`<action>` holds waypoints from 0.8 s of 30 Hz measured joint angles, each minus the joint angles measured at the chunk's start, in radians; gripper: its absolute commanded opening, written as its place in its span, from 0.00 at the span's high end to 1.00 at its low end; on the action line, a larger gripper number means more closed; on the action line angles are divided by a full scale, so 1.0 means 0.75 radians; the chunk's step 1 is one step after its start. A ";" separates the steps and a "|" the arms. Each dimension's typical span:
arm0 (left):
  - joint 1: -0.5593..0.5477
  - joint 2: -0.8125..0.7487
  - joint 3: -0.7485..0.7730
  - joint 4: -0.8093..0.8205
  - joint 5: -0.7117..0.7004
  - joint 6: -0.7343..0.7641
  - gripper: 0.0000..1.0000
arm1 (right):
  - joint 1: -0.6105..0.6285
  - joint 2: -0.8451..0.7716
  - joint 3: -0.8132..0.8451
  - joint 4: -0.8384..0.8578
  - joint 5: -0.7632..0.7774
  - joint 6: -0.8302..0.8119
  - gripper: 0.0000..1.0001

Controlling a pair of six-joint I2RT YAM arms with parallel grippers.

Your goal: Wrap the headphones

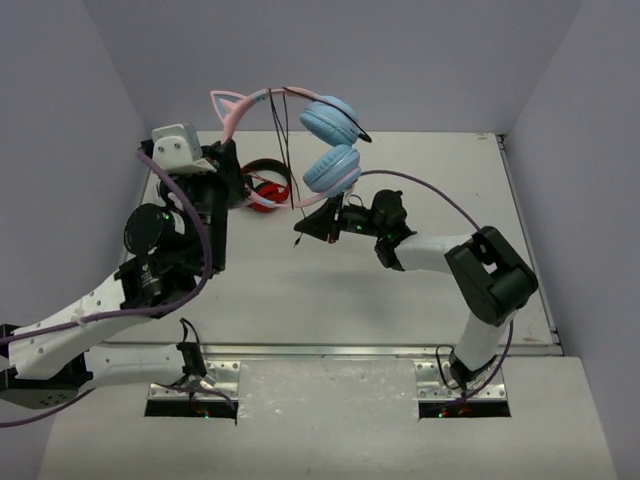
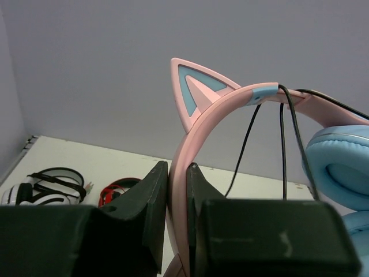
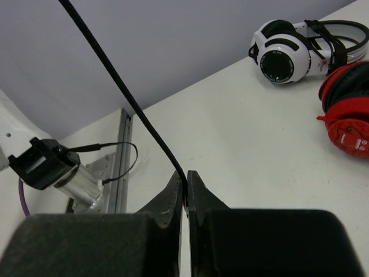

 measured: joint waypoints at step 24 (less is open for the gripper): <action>0.889 0.565 -0.067 -0.219 0.503 -0.412 0.99 | 0.303 -0.860 -0.003 -1.069 0.578 -0.762 0.99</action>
